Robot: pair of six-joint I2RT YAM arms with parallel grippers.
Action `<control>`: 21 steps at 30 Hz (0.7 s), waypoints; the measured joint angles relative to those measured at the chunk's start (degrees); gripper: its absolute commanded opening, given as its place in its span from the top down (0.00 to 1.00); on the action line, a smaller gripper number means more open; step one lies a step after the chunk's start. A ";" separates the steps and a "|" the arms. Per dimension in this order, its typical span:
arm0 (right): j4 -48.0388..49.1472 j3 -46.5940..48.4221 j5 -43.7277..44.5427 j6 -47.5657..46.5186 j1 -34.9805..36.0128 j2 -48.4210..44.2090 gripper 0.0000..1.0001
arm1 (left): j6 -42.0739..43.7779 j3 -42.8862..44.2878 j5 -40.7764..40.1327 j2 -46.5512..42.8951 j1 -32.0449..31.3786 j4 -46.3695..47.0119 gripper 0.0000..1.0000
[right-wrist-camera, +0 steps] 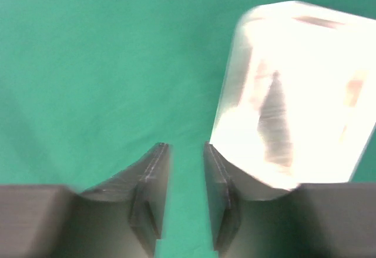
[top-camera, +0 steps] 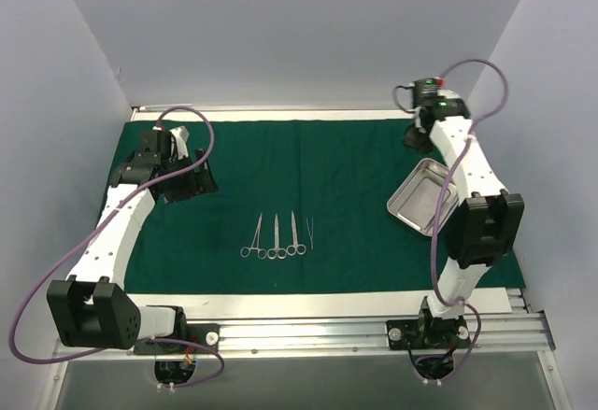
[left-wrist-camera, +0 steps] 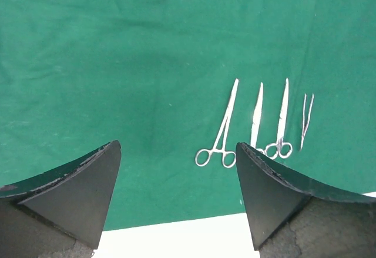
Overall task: Open and lay out the surgical kit
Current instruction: Pick up the medical item from the container.
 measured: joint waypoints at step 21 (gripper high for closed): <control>-3.43 -22.47 1.11 -0.04 -15.82 2.97 0.75 | -0.57 -3.19 7.96 5.88 0.00 4.17 0.19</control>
